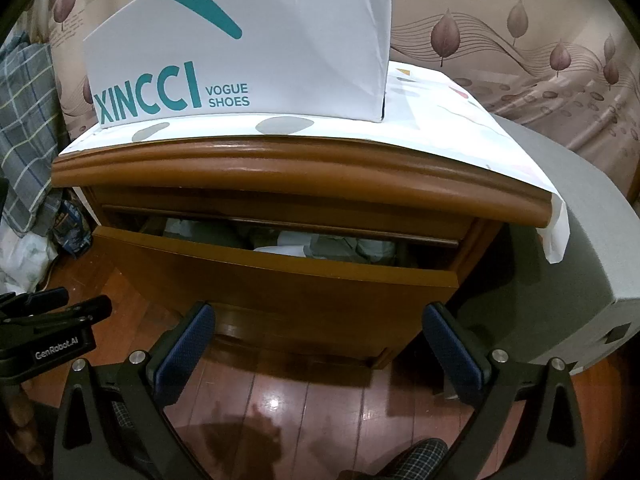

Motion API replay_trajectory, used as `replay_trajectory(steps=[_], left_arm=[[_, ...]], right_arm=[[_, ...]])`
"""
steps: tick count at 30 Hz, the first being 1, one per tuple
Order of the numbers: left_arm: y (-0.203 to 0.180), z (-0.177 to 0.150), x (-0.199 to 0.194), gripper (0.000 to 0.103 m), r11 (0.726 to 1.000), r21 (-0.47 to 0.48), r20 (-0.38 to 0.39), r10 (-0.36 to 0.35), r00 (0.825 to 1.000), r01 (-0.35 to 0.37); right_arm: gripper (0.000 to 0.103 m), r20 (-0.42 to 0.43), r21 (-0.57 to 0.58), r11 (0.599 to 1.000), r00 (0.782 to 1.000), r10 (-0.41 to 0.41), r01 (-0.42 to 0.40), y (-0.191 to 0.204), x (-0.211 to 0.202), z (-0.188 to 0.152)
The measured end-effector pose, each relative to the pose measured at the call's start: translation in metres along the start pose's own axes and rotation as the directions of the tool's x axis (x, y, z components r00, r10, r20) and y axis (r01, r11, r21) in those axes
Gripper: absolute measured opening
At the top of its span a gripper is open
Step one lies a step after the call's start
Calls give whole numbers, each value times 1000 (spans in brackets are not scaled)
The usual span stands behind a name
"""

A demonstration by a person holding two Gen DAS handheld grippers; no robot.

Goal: Take underwear out of drawer
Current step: 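Approach the nightstand drawer with both tools open, then hook the drawer front with the left tool and pull it open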

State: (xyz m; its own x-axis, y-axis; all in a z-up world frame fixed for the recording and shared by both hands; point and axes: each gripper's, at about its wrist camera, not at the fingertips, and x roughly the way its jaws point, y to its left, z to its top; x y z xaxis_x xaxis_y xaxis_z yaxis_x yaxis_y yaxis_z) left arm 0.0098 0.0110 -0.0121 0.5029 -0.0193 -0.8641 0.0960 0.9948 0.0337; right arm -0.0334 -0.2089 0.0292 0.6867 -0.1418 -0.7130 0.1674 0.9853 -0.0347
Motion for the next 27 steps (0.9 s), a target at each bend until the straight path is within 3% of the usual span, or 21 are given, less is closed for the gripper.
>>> replay_trajectory(steps=[9, 13, 17, 19, 22, 24, 27], left_arm=[[3, -1, 2, 65, 999, -32, -9, -33, 999, 33], [11, 2, -1, 65, 989, -101, -12, -112, 994, 110], [22, 6, -2, 65, 957, -213, -3, -204, 979, 198], [30, 7, 2, 65, 922, -296, -1, -263, 965, 251], [43, 7, 14, 65, 828, -456, 20, -357, 934, 327], [46, 8, 23, 66, 776, -530, 29, -388, 921, 344], [47, 12, 37, 68, 725, -597, 32, -406, 913, 343]], right_arm=[[102, 0, 8, 1000, 1000, 2, -2, -2, -1, 1], [102, 7, 24, 1000, 1000, 6, -6, -5, -3, 3], [102, 19, 53, 998, 1000, 15, -16, -13, -7, 6], [102, 24, 70, 997, 1000, 20, -22, -16, -8, 8], [102, 37, 96, 995, 999, 25, -29, -22, -12, 12], [103, 46, 110, 993, 998, 30, -34, -25, -14, 14], [103, 61, 130, 991, 997, 37, -45, -31, -18, 17]])
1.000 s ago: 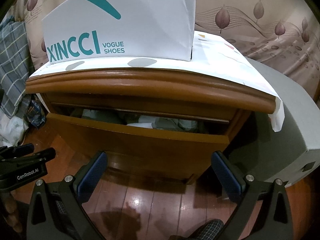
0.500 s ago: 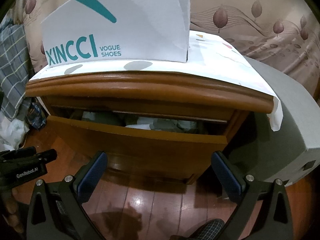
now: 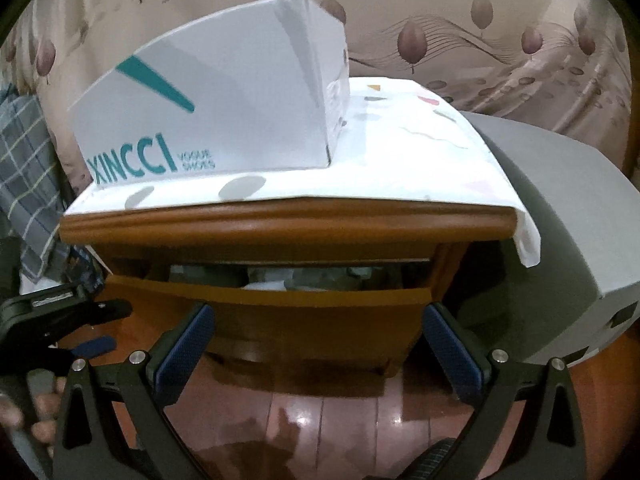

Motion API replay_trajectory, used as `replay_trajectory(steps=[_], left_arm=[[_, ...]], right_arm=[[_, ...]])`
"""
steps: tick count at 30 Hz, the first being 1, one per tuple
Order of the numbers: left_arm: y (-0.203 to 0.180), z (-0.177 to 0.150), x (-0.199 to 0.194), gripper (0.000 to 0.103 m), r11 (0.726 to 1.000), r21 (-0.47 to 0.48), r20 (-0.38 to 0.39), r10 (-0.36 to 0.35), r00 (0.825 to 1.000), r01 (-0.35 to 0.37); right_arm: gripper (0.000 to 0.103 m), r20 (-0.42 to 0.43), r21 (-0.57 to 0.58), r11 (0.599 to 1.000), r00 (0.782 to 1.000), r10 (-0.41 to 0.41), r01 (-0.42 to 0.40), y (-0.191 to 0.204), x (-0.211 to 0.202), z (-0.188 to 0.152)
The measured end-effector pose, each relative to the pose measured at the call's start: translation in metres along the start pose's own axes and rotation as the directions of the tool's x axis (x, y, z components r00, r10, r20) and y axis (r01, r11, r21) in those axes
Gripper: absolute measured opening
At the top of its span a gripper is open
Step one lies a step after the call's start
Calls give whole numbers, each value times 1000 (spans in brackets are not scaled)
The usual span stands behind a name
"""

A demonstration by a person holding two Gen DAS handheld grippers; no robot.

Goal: Take underwear out of drawer
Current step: 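Hook the drawer front with the left tool and pull it open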

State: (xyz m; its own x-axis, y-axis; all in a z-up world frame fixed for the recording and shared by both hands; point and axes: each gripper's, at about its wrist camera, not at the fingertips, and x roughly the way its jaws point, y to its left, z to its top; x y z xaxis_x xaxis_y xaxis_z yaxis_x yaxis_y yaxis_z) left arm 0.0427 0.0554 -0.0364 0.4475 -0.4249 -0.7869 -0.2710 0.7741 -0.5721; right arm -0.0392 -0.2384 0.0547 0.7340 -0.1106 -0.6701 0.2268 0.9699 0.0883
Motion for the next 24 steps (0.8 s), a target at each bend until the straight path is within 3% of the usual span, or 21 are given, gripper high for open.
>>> replay_trajectory(steps=[12, 17, 21, 24], left_arm=[[15, 25, 28, 78, 974, -217, -6, -75, 997, 72], [21, 21, 31, 80, 969, -228, 20, -97, 995, 99], [33, 16, 39, 93, 954, -273, 36, -117, 993, 122], [43, 10, 44, 101, 924, -352, 36, -149, 988, 152]], right_arm=[[103, 4, 75, 996, 999, 42, -42, -18, -6, 10], [103, -2, 95, 994, 998, 58, -58, -22, -7, 10], [103, 3, 105, 993, 999, 51, -51, -25, -9, 12], [103, 18, 108, 994, 999, 32, -34, -29, -12, 15]])
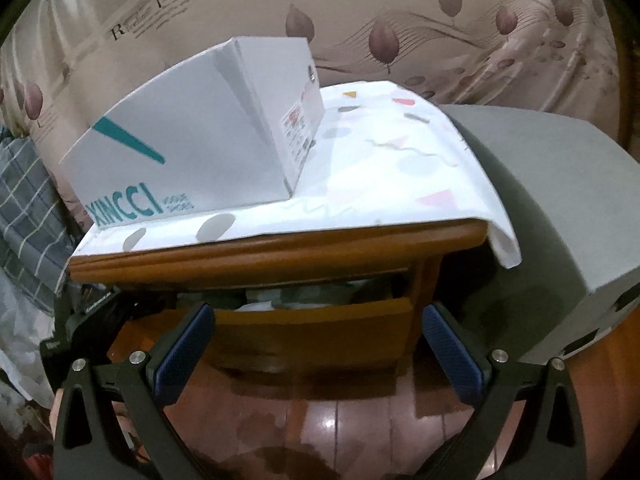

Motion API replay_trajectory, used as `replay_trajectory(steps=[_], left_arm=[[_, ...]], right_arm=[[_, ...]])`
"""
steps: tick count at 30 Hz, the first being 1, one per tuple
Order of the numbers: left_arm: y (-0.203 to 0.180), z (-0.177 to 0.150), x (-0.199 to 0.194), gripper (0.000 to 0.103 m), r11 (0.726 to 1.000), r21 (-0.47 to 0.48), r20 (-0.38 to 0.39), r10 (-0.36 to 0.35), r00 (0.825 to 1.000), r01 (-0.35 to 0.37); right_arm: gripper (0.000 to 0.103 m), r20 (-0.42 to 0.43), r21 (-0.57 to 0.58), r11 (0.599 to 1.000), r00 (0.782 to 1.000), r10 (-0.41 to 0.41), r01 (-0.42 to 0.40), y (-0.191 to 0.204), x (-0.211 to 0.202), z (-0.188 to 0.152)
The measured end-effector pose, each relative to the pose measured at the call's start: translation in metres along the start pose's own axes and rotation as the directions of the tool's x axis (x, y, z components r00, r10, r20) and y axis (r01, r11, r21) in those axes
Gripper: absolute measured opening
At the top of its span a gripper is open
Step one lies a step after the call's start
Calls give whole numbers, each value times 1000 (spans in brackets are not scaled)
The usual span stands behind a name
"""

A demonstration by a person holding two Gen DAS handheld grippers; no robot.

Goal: Take underwear out of drawer
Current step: 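Hook the drawer front with the left tool and pull it open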

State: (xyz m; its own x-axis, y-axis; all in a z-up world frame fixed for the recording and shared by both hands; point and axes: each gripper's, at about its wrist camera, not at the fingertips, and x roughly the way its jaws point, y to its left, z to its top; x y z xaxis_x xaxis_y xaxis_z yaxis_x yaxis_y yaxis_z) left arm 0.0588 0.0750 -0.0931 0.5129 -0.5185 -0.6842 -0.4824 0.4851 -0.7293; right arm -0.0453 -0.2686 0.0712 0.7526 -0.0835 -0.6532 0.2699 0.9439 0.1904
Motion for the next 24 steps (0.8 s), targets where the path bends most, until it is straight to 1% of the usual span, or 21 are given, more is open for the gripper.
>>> replay_trajectory(steps=[3, 8, 13, 17, 19, 20, 22, 24], left_arm=[[11, -1, 5, 103, 996, -86, -5, -39, 999, 38], [21, 0, 16, 103, 983, -162, -3, -85, 996, 84], [23, 5, 27, 103, 968, -245, -16, -61, 998, 55], [21, 15, 33, 103, 964, -264, -18, -28, 999, 22], [23, 16, 32, 103, 957, -290, -27, -12, 1000, 4], [24, 15, 38, 103, 955, -298, -32, -5, 999, -5], [24, 14, 38, 103, 951, -308, -16, -10, 1000, 5], [22, 12, 28, 103, 955, -297, 1, -10, 1000, 9]], right_arm=[[103, 14, 17, 1000, 1000, -11, 11, -6, -3, 3], [103, 3, 41, 999, 1000, -12, 12, -12, -1, 4], [103, 6, 22, 1000, 1000, -17, 17, -10, -2, 4], [103, 10, 22, 999, 1000, -25, 24, -11, -2, 4], [103, 14, 27, 999, 1000, -27, 27, -12, -2, 5], [103, 15, 26, 999, 999, -32, 32, -12, -2, 5], [103, 20, 28, 999, 999, -37, 37, -13, -3, 5], [103, 17, 28, 999, 999, -43, 42, -13, -2, 6]])
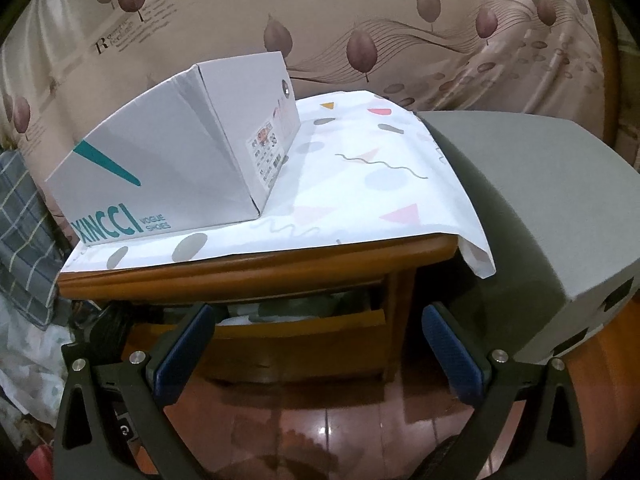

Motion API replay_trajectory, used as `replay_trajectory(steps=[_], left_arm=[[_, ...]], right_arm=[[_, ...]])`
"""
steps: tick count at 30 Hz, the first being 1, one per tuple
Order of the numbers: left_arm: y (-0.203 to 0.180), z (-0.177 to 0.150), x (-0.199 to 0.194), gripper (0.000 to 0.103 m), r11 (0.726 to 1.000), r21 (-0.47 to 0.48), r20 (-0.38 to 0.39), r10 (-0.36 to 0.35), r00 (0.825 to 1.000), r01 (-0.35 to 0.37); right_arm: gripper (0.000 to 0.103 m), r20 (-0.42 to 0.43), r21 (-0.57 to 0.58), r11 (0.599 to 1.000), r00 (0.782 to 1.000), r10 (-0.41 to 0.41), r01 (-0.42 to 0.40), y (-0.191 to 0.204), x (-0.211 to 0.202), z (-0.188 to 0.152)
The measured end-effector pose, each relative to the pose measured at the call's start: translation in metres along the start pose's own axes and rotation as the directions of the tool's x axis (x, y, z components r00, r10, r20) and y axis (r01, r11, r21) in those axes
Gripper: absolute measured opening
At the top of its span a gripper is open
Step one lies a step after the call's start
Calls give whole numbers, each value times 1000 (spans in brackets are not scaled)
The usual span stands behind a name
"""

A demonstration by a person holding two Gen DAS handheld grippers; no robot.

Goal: Take underwear out of drawer
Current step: 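Hook the drawer front with the left tool and pull it open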

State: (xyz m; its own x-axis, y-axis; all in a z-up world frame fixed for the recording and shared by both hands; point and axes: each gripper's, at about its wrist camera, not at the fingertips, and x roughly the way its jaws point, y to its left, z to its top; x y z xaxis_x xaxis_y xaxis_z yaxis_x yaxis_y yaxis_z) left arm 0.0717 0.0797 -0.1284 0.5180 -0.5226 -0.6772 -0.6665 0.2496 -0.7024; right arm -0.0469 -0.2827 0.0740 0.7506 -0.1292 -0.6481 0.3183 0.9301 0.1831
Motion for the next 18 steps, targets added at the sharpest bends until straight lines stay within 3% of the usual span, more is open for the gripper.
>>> replay_trajectory(steps=[11, 18], left_arm=[[-11, -1, -24, 103, 992, 109, 6, 68, 998, -68], [-9, -7, -50, 103, 960, 218, 21, 178, 984, -178]], right_arm=[[103, -2, -6, 1000, 1000, -11, 11, 1, 1, 0], [103, 2, 3, 1000, 1000, -21, 21, -2, 1, 1]])
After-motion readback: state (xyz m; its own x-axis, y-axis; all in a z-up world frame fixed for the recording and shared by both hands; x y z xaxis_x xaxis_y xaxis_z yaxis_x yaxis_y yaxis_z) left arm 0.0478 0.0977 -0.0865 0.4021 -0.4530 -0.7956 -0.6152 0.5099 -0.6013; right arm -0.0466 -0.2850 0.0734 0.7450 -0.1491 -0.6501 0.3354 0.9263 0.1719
